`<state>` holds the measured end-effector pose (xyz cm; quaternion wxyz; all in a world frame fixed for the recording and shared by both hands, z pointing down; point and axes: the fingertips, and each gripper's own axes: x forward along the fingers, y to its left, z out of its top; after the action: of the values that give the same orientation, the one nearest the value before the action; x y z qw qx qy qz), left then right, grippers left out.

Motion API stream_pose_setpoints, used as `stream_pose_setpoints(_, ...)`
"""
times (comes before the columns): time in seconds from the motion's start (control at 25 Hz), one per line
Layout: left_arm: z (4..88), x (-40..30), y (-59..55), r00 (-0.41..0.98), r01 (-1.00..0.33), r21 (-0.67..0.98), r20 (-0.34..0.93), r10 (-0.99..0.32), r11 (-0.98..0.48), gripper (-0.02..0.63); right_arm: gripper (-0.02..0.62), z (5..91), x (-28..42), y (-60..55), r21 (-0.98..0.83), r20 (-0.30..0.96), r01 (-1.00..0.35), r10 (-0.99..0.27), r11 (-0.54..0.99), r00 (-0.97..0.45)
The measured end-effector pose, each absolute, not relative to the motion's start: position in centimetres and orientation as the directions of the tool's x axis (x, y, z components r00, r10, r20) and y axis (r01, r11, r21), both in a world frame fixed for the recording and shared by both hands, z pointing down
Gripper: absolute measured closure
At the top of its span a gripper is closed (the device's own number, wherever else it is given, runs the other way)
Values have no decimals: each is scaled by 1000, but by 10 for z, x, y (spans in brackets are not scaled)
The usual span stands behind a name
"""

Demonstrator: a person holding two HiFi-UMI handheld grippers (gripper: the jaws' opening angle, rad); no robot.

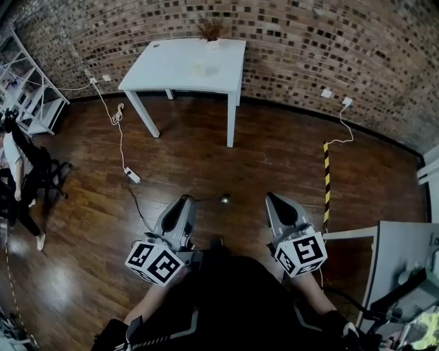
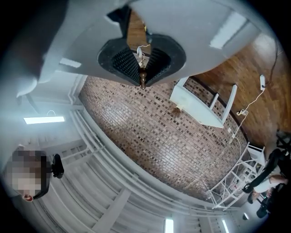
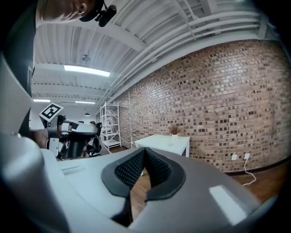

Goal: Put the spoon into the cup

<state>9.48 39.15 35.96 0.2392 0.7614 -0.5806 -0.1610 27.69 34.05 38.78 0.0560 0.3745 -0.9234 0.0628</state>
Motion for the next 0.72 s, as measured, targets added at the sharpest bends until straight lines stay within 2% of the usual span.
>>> stream_pose_setpoints(0.32, 355, 32, 333, 271, -802, 561, 41, -962, -202, 572, 589, 376, 210, 281, -86, 150, -679, -664, 729, -733)
stream_pose_setpoints(0.72, 364, 1, 261, 325, -788, 563, 36, -945, -249, 572, 589, 387, 171, 223, -125, 179, -686, -664, 716, -726)
